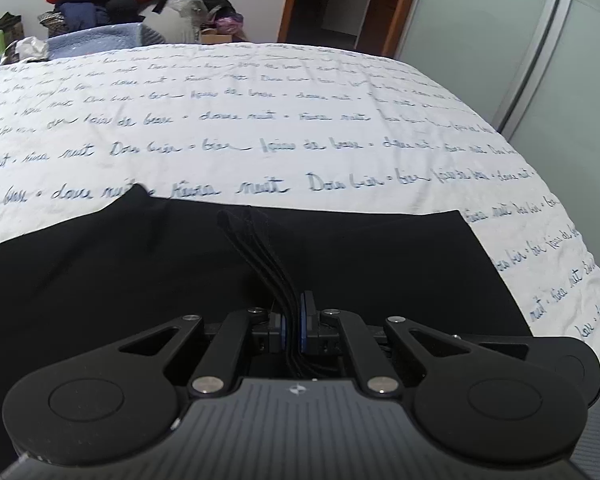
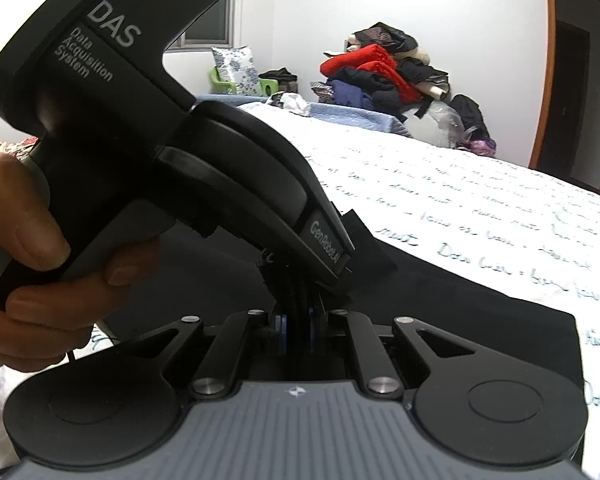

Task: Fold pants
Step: 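Lift the folded edge with both grippers and pull it back across the pants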

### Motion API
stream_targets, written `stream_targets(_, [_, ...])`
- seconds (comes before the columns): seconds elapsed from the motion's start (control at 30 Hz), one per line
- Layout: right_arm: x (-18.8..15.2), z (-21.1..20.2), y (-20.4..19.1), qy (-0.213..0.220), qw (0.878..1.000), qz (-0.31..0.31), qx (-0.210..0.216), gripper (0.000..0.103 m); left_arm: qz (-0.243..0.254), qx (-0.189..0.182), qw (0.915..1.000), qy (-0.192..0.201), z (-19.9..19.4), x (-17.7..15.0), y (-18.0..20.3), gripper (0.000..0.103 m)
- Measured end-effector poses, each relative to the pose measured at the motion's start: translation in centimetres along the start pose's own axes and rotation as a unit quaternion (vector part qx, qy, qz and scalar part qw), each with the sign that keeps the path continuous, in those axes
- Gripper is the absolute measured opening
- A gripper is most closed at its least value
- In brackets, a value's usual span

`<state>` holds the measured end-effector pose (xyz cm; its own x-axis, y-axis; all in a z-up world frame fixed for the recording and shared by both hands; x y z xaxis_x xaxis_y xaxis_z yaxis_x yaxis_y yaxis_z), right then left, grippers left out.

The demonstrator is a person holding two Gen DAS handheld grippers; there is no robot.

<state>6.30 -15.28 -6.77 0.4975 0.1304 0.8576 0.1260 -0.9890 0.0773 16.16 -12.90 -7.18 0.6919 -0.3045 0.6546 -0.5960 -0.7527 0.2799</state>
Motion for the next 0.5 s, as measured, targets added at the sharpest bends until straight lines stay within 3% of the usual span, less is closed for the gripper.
stream_targets(0.37, [2.0,2.4,-0.4,-0.003,1.0,-0.007,0.01,0.01,-0.006,0.009,0.9999,0.004,-0.5,-0.3,-1.8,0.009])
stream_targets(0.5, [1.0,1.6,-1.3,-0.003,1.0,-0.006,0.01,0.01,-0.008,0.012,0.9999,0.001,-0.4,-0.2,-2.3,0.009])
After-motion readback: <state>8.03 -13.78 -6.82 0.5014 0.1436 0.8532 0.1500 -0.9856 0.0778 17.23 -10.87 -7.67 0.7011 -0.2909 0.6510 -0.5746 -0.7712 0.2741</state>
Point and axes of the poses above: each gripper's, at about its wrist camera, not at the fingertips, and z roughly the way its jaws point, y to its right, x to its top, the point moved 9 cm from there along z, roughly the way its jaws point, and after that the axes turned 9 degrees about -x, right-handed, at the moved point
